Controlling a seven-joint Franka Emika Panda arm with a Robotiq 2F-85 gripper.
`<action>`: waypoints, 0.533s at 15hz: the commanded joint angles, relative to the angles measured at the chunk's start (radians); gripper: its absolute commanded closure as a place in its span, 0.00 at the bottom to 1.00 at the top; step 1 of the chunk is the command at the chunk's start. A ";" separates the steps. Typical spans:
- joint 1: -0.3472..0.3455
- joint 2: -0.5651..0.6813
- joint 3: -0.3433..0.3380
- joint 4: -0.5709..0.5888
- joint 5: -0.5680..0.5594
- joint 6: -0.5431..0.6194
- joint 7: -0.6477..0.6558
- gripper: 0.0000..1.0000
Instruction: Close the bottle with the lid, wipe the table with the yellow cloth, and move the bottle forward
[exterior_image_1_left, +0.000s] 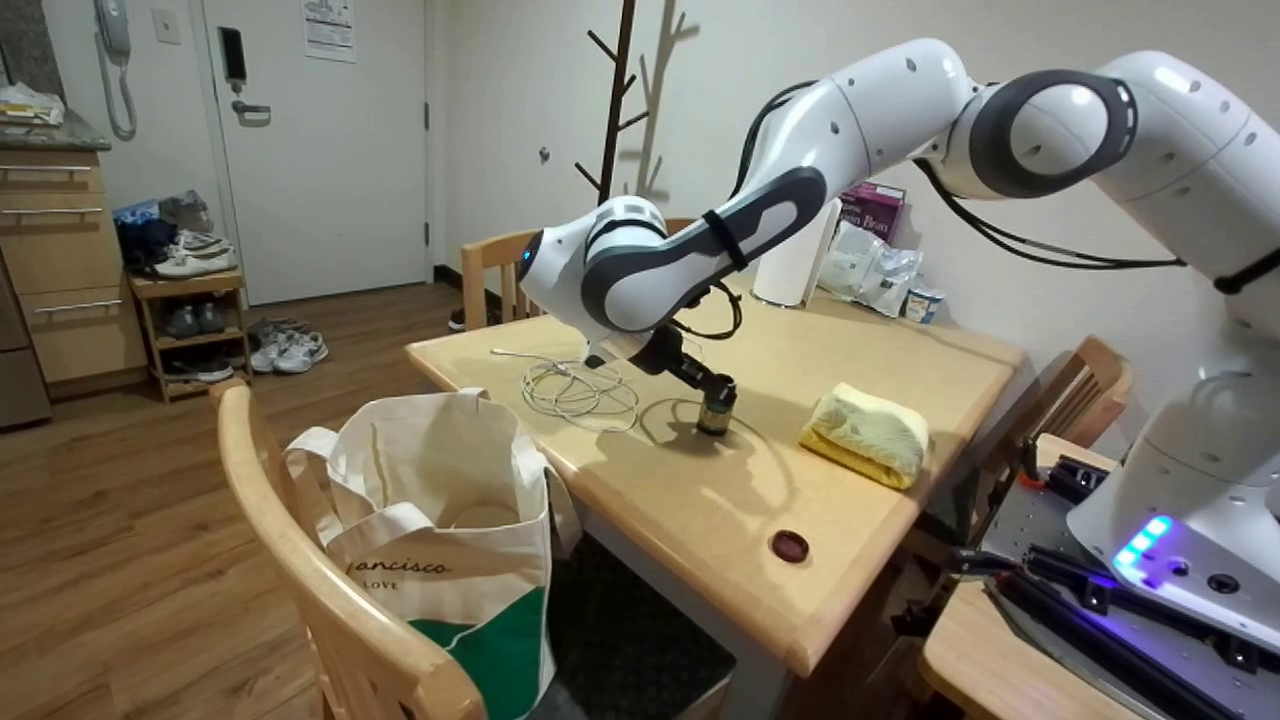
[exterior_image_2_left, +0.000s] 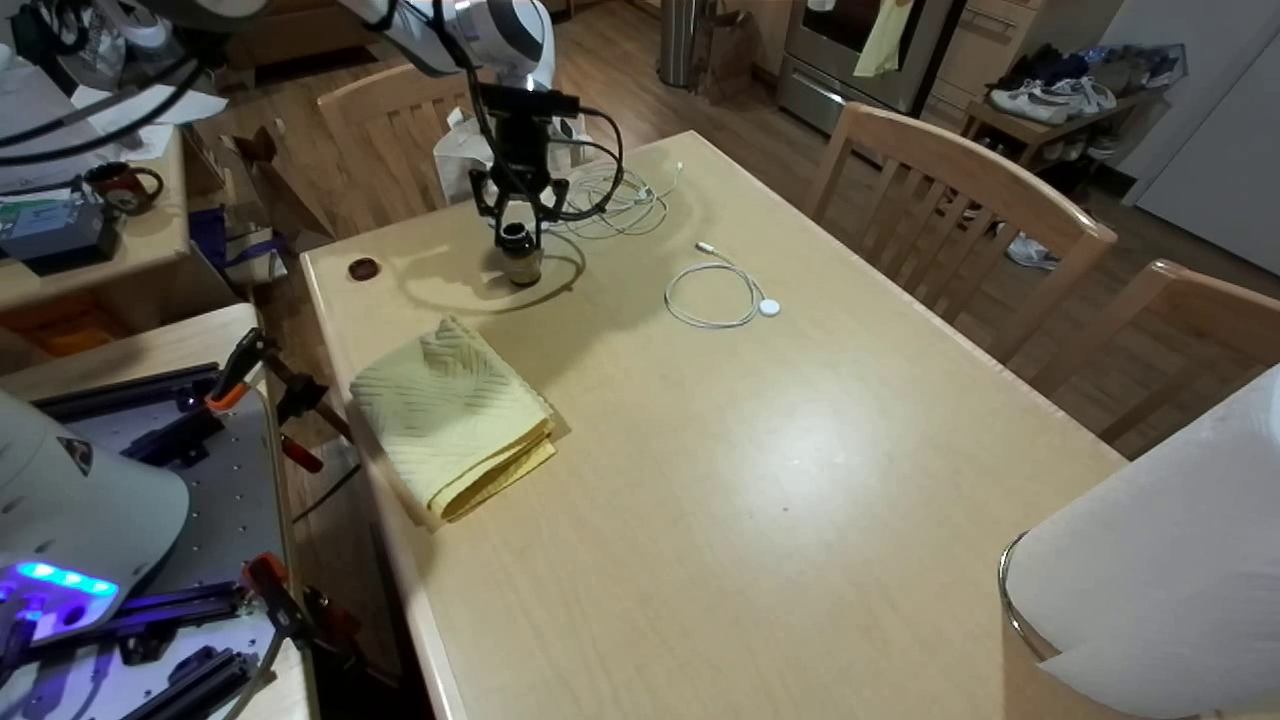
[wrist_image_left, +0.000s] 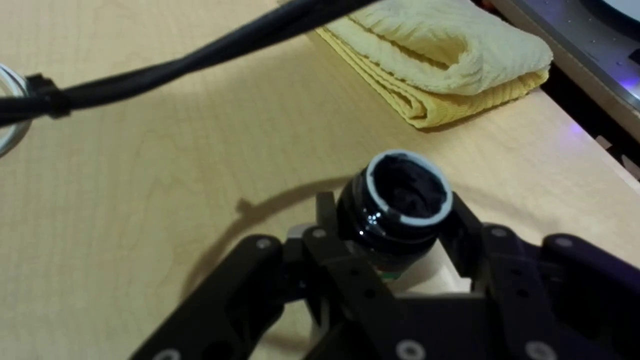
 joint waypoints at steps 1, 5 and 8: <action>-0.028 -0.031 0.016 -0.027 0.048 0.042 0.042 0.21; -0.073 -0.071 0.045 -0.017 0.179 0.056 0.057 0.01; -0.109 -0.119 0.047 -0.019 0.294 0.060 0.102 0.00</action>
